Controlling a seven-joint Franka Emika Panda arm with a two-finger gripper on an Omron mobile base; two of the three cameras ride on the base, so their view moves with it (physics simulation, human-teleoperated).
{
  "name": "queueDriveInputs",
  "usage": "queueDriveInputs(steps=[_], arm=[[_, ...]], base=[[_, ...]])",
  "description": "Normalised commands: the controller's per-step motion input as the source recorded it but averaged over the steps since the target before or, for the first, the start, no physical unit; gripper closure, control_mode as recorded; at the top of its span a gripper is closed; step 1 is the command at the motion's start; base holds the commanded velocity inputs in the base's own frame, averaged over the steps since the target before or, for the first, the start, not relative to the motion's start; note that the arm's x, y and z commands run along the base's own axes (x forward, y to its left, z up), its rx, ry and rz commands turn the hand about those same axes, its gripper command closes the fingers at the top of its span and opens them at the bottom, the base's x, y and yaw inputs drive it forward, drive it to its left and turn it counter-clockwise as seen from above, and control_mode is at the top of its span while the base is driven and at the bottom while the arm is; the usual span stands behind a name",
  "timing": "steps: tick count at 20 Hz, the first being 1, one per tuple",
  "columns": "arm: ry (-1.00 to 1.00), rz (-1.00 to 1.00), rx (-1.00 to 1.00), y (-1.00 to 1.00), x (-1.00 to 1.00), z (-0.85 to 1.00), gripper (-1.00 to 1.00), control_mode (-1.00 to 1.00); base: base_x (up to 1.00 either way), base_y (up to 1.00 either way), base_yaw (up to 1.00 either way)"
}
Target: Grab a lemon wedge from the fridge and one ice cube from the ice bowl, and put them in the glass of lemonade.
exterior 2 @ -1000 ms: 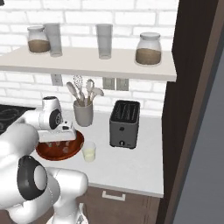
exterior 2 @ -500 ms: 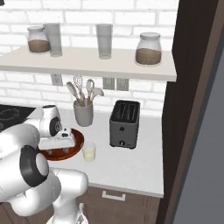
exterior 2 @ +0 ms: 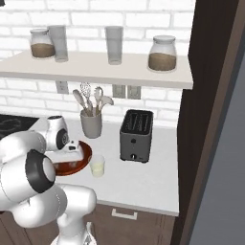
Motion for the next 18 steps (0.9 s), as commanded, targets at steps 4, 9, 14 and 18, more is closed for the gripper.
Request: queueDriveInputs(steps=[4,9,14,18], arm=[[0.0,0.0,0.0,0.0,0.33,0.0,-1.0,-1.0],[0.0,0.0,0.0,0.0,0.16,-0.21,-1.0,-1.0],[0.0,0.0,0.0,0.16,-0.1,-0.17,-1.0,-1.0],[0.0,0.0,0.0,0.22,-0.11,0.0,-1.0,-1.0]], base=[[0.0,0.0,0.0],[0.0,0.0,0.0],[0.0,0.0,0.0],[0.0,0.0,0.0]])
